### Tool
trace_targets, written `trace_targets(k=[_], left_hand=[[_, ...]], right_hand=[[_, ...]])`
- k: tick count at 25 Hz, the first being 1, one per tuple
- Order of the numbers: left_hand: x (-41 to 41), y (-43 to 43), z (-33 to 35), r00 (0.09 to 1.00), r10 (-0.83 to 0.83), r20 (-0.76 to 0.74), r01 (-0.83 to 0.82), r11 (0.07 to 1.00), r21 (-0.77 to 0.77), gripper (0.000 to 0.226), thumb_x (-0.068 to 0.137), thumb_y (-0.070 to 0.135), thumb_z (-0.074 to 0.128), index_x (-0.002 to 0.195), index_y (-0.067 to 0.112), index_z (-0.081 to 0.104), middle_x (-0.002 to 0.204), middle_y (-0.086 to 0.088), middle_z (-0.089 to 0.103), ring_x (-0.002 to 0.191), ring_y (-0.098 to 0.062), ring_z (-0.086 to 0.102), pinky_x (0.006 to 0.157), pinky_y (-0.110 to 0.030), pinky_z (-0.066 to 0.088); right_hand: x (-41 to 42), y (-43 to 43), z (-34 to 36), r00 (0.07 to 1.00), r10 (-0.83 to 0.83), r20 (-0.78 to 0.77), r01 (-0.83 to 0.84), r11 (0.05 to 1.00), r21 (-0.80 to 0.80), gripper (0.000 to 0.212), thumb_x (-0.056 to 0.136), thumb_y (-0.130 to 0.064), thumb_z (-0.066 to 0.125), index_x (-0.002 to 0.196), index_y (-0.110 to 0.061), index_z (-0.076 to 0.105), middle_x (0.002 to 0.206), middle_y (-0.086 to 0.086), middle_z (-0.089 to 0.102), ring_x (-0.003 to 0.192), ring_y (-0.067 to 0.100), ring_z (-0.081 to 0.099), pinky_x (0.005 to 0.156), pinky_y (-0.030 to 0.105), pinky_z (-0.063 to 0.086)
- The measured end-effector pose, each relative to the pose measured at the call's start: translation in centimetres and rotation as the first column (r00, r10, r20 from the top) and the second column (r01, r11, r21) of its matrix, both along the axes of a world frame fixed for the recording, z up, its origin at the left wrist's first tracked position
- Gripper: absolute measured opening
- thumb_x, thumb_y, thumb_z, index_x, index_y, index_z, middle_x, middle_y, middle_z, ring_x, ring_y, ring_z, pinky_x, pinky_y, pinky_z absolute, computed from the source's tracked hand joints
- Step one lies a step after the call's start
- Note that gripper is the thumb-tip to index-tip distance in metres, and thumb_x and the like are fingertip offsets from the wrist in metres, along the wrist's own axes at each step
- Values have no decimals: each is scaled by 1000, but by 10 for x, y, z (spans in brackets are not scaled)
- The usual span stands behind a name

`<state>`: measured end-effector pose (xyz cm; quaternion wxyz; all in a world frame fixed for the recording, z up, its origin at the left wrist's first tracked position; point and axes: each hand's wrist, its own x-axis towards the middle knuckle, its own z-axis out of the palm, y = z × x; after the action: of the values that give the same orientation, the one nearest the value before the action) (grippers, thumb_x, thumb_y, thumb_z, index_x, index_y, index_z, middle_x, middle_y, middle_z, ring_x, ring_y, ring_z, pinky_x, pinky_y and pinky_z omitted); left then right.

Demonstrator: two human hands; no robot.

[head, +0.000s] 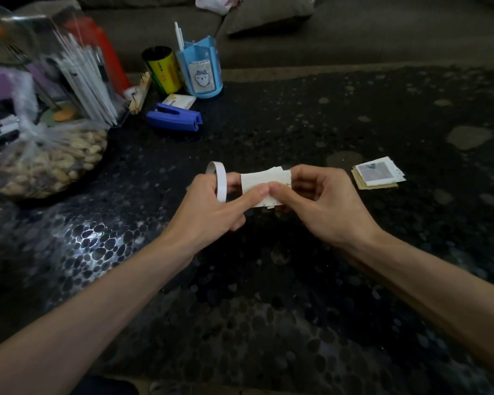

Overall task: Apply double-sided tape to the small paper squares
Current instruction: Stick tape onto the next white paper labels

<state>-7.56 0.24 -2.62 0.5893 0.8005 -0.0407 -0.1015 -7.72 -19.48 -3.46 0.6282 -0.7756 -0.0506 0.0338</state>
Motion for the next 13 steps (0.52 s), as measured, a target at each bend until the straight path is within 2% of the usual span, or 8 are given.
trace_targets(k=[4, 8, 13], left_hand=[[-1, -3, 1, 999, 37, -3, -37, 999, -23, 22, 96, 27, 70, 116, 20, 76, 90, -4, 79, 51, -2, 57, 50, -14, 44], [-1, -3, -1, 1000, 8, 10, -8, 1000, -7, 21, 97, 32, 70, 115, 23, 76, 90, -3, 79, 51, -8, 51, 50, -17, 42], [-2, -2, 1, 999, 18, 31, -17, 999, -33, 22, 98, 27, 69, 117, 20, 76, 69, 4, 73, 47, -4, 50, 48, -15, 41]], right_hand=[[0, 0, 0, 999, -22, -27, 23, 999, 30, 12, 97, -24, 72, 103, -17, 80, 96, -6, 81, 92, 6, 77, 84, 22, 62], [0, 1, 0, 999, -49, 24, 50, 999, -14, 11, 99, -22, 71, 102, -16, 80, 95, -6, 80, 91, 5, 76, 83, 20, 60], [-1, -1, 1, 998, -45, -36, 46, 998, 31, 13, 96, -27, 74, 104, -19, 80, 95, -8, 81, 92, 5, 77, 85, 23, 62]])
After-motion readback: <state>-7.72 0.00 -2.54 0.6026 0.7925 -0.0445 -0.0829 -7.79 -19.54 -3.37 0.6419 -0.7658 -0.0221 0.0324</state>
